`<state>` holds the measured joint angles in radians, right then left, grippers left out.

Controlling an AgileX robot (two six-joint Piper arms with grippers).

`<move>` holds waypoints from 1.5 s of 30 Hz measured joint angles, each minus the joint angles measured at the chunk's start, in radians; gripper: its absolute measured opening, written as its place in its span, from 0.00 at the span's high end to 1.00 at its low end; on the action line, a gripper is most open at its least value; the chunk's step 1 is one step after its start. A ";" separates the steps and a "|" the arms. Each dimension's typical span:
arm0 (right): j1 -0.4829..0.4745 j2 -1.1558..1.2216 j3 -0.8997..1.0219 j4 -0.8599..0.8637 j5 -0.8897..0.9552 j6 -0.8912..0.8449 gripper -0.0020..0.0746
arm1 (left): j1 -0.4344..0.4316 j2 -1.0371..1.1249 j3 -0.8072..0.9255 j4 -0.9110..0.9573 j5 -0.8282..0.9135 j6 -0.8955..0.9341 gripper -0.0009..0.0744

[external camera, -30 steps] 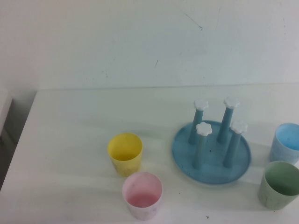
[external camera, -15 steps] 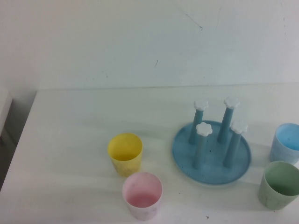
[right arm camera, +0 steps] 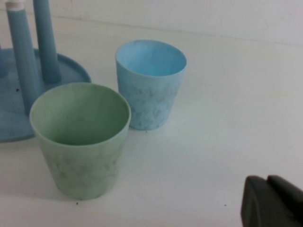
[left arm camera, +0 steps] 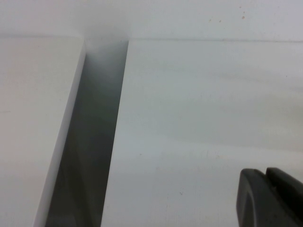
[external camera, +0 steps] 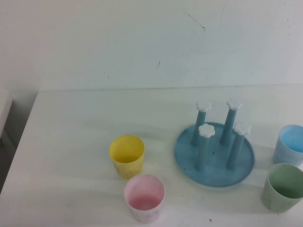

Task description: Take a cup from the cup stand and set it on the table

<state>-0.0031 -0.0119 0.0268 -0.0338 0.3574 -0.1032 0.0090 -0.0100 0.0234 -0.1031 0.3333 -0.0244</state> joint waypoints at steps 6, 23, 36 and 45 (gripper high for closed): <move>-0.009 0.000 0.000 0.000 0.002 0.044 0.98 | 0.000 -0.002 0.000 0.000 0.000 0.000 0.98; -0.021 0.000 -0.002 0.000 0.006 0.050 0.98 | 0.000 -0.002 0.000 0.000 0.000 0.000 0.98; -0.021 0.000 -0.002 0.000 0.004 0.050 0.98 | 0.000 -0.002 0.000 0.000 0.000 0.000 0.98; -0.021 0.000 -0.002 0.000 0.004 0.050 0.98 | 0.000 -0.002 0.000 0.000 0.000 0.000 0.98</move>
<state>-0.0240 -0.0119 0.0250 -0.0338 0.3612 -0.0531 0.0090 -0.0116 0.0234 -0.1031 0.3333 -0.0244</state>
